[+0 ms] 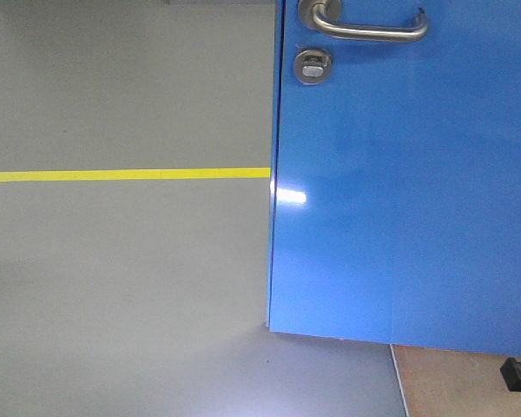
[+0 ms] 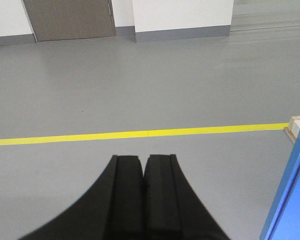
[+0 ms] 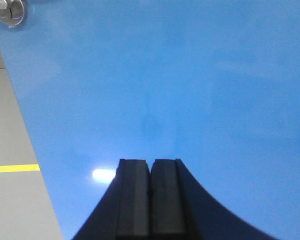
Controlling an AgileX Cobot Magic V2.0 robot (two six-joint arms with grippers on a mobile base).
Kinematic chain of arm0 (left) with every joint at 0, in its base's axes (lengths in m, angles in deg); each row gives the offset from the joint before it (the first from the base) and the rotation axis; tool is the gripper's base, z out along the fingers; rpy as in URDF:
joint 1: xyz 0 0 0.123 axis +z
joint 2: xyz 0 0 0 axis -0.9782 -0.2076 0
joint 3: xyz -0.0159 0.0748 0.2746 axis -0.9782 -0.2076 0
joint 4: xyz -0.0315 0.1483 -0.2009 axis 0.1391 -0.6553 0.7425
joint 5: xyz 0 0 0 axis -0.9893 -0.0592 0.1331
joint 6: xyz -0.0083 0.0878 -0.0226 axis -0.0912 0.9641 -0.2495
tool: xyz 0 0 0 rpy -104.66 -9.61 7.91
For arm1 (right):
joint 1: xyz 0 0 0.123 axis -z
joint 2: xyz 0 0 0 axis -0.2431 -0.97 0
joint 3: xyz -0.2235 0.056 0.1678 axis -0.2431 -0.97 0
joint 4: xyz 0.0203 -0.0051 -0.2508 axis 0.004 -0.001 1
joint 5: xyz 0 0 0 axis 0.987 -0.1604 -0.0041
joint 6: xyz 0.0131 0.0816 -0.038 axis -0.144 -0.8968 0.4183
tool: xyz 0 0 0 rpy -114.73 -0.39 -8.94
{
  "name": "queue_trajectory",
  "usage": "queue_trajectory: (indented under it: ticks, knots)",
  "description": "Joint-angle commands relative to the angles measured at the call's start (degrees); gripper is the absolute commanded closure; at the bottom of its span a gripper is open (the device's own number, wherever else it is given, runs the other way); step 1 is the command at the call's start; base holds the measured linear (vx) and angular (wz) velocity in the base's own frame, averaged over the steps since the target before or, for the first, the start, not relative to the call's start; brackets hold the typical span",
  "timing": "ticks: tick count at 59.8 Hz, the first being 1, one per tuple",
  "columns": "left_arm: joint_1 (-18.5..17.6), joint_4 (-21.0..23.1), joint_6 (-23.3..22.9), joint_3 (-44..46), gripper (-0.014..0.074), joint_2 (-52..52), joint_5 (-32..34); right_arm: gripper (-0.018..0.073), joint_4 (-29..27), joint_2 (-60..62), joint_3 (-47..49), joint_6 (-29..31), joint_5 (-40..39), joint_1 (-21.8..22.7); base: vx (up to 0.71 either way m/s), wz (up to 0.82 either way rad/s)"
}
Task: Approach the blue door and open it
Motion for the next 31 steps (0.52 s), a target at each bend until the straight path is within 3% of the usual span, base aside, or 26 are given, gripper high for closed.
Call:
queue_trajectory:
  ticks: [1, 31]
  knots:
    - [0.1, 0.0, -0.2, -0.2, 0.0526, 0.8, 4.5, 0.0554, 0.5, 0.6, -1.2, 0.3, -4.1, -0.1, 0.00, 0.00]
    - [0.1, 0.0, -0.2, -0.2, 0.0526, 0.8, 4.5, 0.0554, 0.5, 0.6, -1.2, 0.3, -4.1, -0.1, 0.00, 0.00]
